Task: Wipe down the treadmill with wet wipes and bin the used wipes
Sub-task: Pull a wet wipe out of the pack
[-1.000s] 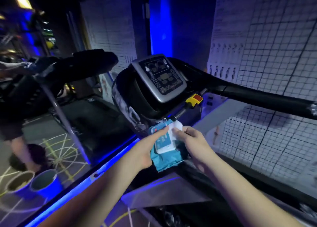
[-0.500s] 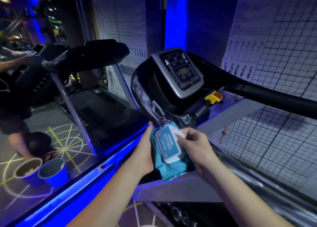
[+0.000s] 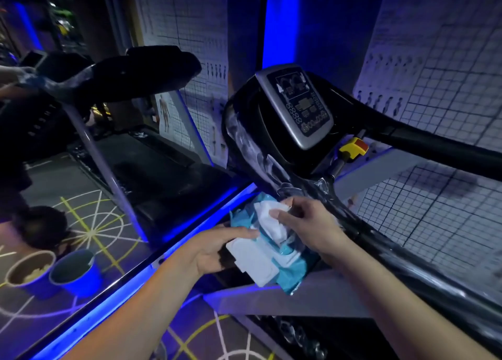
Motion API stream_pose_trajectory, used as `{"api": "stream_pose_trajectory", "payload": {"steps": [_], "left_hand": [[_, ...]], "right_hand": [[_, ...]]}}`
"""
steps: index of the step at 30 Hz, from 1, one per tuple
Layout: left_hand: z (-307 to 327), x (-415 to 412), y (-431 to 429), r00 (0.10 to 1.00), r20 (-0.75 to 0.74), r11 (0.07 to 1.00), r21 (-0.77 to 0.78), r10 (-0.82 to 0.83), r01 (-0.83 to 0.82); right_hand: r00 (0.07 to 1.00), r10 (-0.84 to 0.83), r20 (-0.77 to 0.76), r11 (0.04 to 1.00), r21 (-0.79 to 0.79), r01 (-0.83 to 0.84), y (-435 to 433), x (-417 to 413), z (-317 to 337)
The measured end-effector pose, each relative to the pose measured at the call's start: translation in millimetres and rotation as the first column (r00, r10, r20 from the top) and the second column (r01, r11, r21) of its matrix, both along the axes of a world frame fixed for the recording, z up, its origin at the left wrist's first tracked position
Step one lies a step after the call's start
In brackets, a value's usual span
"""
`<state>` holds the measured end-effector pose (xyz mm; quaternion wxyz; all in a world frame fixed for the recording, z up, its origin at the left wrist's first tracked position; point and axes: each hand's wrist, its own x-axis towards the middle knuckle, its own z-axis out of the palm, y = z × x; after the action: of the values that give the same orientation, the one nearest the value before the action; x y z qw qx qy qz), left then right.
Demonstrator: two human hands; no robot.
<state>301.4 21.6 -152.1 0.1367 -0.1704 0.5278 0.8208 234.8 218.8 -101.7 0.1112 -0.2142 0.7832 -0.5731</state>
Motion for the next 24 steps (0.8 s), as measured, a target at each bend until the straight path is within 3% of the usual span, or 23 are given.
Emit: {"api": "stream_pose_trajectory", "payload": {"steps": [5,8,11,13,16,24], "left_hand": [[9.9,-16.3,5.9,0.998,0.055,0.994,-0.101,-0.026,0.031],[7.7,-18.0,15.2,0.999,0.048,0.998,-0.065,0.012,-0.009],[2.9,-10.6,25.0,0.998,0.039,0.999,0.013,0.051,-0.052],[0.2,-5.4,31.9,0.992,0.018,0.989,0.073,0.126,-0.127],[-1.7,-3.1,41.1,0.980,-0.039,0.972,0.146,0.193,-0.185],[3.1,7.3,60.5,0.942,-0.076,0.922,0.245,0.326,-0.299]], "right_hand": [[0.997,0.065,-0.032,0.993,0.097,-0.062,-3.0,-2.4,0.3],[0.990,0.066,-0.128,0.984,0.172,-0.043,2.2,-1.6,6.6],[0.986,0.109,-0.128,0.982,0.166,-0.087,13.1,-3.8,13.8],[0.958,0.098,-0.271,0.970,0.243,-0.031,19.4,-10.1,14.7],[0.811,0.029,-0.584,0.944,0.283,0.170,24.4,-17.5,19.3],[0.745,0.029,-0.666,0.966,0.210,0.151,12.7,-11.1,29.2]]}}
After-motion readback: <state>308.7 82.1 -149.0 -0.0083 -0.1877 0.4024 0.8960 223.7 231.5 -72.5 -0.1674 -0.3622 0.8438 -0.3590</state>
